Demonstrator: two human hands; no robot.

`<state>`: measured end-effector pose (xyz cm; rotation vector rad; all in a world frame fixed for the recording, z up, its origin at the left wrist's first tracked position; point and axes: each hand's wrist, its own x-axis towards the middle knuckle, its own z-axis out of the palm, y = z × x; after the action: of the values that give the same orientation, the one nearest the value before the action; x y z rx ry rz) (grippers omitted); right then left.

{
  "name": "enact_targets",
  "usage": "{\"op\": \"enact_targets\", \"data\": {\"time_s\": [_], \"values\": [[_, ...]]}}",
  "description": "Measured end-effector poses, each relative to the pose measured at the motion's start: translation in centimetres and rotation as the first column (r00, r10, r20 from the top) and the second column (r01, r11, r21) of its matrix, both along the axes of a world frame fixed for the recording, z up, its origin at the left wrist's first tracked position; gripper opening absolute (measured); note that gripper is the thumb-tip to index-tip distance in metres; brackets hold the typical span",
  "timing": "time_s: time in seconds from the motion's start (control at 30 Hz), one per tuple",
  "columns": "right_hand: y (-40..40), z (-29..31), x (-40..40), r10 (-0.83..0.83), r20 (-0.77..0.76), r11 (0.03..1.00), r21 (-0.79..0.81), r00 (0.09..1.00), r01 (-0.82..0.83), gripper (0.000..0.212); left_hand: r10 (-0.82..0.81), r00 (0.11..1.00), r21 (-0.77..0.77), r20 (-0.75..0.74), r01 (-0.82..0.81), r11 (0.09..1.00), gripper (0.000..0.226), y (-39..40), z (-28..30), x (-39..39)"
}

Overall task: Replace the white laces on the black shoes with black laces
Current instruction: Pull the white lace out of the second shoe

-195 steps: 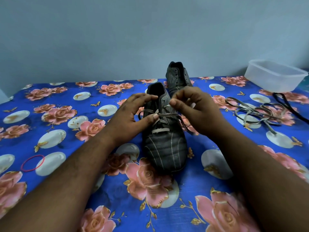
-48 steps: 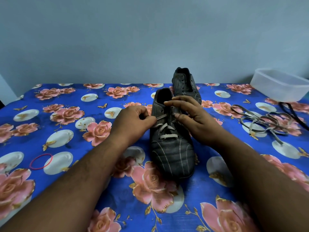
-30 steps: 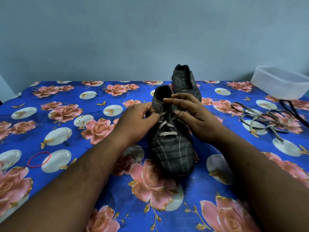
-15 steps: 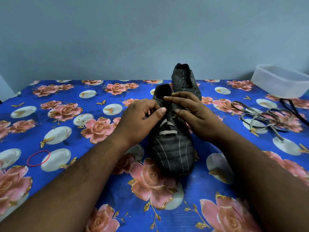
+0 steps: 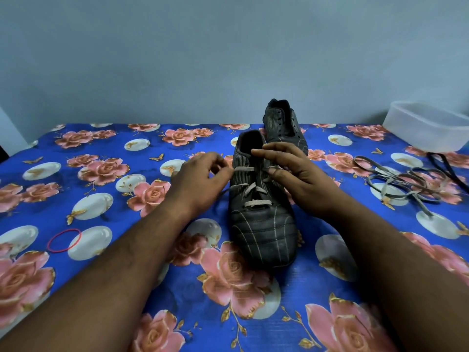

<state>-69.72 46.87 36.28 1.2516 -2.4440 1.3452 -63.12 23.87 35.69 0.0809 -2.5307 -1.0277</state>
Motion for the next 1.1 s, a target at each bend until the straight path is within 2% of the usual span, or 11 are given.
{"op": "enact_targets", "data": {"time_s": [0.07,0.13,0.3,0.4,0.5,0.6,0.67,0.8,0.9,1.0,1.1], "values": [[0.0,0.1,0.1,-0.001,-0.006,1.0,0.003,1.0,0.001,0.042,-0.127,0.984,0.068,-0.128,0.136,0.988,0.037,0.7,0.4,0.1],[0.0,0.1,0.1,0.001,-0.016,1.0,0.006,1.0,-0.001,0.042,-0.199,0.962,0.01,-0.188,0.204,0.979,0.034,1.4,0.4,0.2],[0.0,0.1,0.0,-0.004,-0.019,1.0,0.018,1.0,0.005,0.042,-0.194,0.968,-0.126,-0.159,0.175,0.976,0.033,1.6,0.0,0.0],[-0.1,0.1,0.0,0.001,-0.021,1.0,0.012,1.0,-0.001,0.042,-0.129,0.984,-0.133,-0.12,0.113,0.985,0.03,1.1,0.0,-0.2],[-0.1,0.0,0.0,0.001,-0.013,1.0,0.01,1.0,-0.001,0.042,0.007,1.0,-0.126,-0.028,-0.011,0.992,0.03,0.5,0.0,-0.1],[-0.1,0.1,0.1,0.007,-0.005,1.0,0.006,1.0,-0.007,0.043,0.172,0.985,-0.287,0.017,-0.16,0.944,0.029,-0.1,-0.1,0.0],[-0.1,0.1,0.1,0.01,-0.003,1.0,0.003,1.0,-0.01,0.043,0.203,0.979,-0.306,0.0,-0.194,0.932,0.024,-0.2,0.0,0.1],[0.1,0.0,0.0,0.005,-0.002,1.0,0.009,1.0,-0.005,0.043,0.001,0.991,-0.094,-0.136,-0.014,0.995,0.033,0.4,0.4,0.1],[0.0,0.1,0.1,0.003,-0.018,1.0,0.015,1.0,-0.002,0.043,-0.124,0.974,-0.152,-0.191,0.096,0.984,0.035,1.5,0.5,0.5],[0.0,0.2,0.0,0.004,-0.023,1.0,0.018,1.0,-0.003,0.043,-0.125,0.978,-0.199,-0.17,0.09,0.976,0.042,2.0,0.3,0.5],[0.0,0.0,-0.1,0.005,-0.019,1.0,0.025,1.0,-0.004,0.043,-0.059,0.992,-0.179,-0.11,0.039,0.983,0.034,1.7,0.4,0.3]]}}
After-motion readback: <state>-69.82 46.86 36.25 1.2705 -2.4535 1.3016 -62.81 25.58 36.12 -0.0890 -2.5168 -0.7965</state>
